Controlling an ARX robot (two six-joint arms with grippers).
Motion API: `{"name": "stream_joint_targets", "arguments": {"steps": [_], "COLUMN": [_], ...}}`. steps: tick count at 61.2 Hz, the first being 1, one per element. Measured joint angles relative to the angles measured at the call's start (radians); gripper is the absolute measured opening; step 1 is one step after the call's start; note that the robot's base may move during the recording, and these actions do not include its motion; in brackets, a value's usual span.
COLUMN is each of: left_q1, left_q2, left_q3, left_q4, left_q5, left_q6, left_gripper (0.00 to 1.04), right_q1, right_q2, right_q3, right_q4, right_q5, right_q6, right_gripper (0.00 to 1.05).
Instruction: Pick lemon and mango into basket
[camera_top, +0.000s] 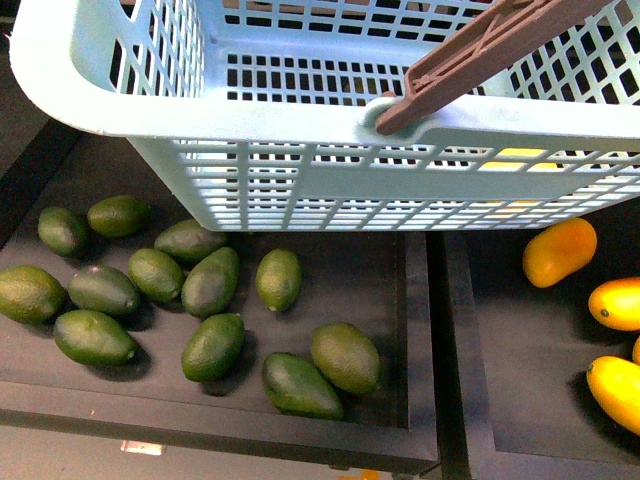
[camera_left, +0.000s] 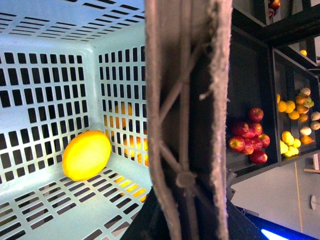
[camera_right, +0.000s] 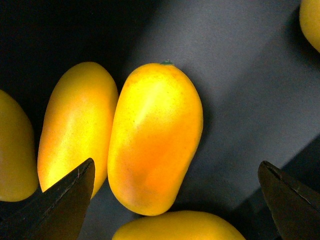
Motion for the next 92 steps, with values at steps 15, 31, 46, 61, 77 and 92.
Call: {"name": "stream_joint_targets", "arguments": {"steps": [15,31,46,61,77,92], "left_q1": [0.0,0.0,0.0,0.0,0.0,0.0], "left_q2": [0.0,0.0,0.0,0.0,0.0,0.0], "left_q3": [0.0,0.0,0.0,0.0,0.0,0.0], "left_q4": [0.0,0.0,0.0,0.0,0.0,0.0], "left_q5": [0.002,0.001,0.001,0.002,0.002,0.002], "left_q6": [0.0,0.0,0.0,0.0,0.0,0.0], "left_gripper": [0.06,0.06,0.06,0.06,0.06,0.06], "right_q1": [-0.007,-0.003,0.012,0.036,0.011,-0.052], "right_q2": [0.079,0.13,0.189,0.204,0.173,-0.064], "right_q3": [0.058,0.13,0.18,0.218,0.173,0.037], "right_q4": [-0.028,-0.051,-0.09,-0.104,-0.085,-0.03], "right_q5": [0.003,0.009,0.034,0.042,-0.035,-0.188], "right_q6": [-0.007,-0.021,-0.021,-0.02,0.005,0.058], "right_gripper": [0.96,0.96,0.96,0.95,0.63,0.63]}}
